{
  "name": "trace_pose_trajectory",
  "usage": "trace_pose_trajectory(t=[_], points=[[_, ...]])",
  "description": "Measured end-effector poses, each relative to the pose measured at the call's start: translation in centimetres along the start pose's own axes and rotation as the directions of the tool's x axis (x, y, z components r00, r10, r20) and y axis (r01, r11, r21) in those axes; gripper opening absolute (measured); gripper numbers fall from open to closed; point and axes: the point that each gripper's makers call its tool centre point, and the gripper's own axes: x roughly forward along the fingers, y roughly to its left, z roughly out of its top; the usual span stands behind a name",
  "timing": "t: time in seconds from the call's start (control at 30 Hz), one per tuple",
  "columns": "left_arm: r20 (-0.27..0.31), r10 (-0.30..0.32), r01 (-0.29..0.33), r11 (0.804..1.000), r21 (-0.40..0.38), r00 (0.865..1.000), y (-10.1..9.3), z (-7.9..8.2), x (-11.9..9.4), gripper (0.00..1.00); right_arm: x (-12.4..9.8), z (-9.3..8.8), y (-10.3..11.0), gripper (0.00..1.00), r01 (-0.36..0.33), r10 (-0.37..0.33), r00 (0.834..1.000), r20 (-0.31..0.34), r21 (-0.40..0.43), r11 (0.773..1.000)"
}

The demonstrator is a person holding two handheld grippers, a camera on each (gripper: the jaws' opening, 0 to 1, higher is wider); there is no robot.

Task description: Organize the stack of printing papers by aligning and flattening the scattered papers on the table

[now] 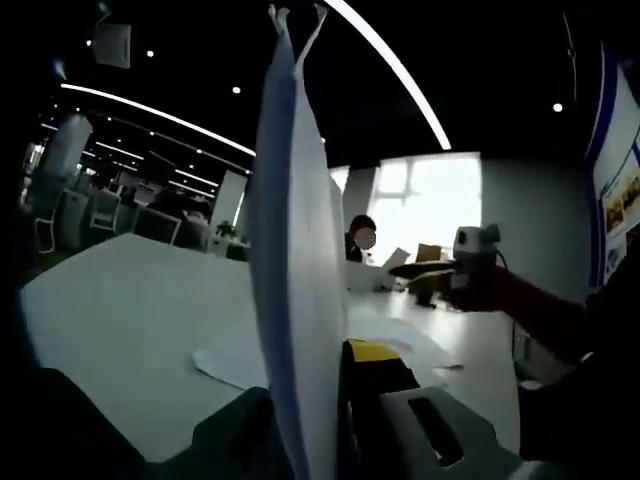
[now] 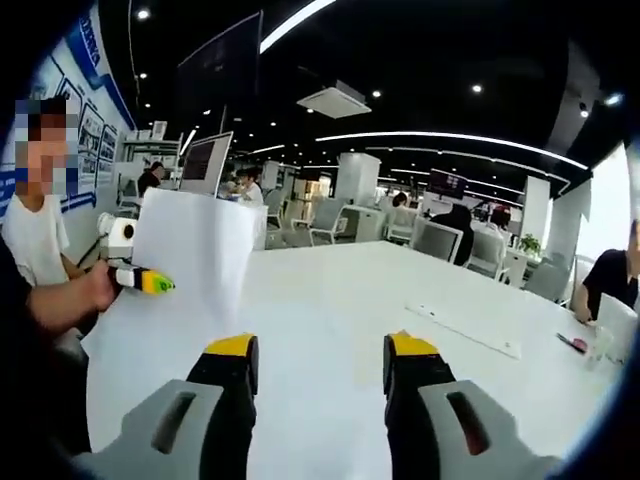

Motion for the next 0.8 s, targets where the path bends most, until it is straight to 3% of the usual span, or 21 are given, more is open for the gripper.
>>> trace_pose_trajectory(t=[0.8], points=[[0.002, -0.009, 0.009, 1.0, -0.006, 1.0, -0.2, 0.1, -0.1, 0.06, 3.1, 0.6, -0.5, 0.48, -0.017, 0.017, 1.0, -0.025, -0.009, 1.0]])
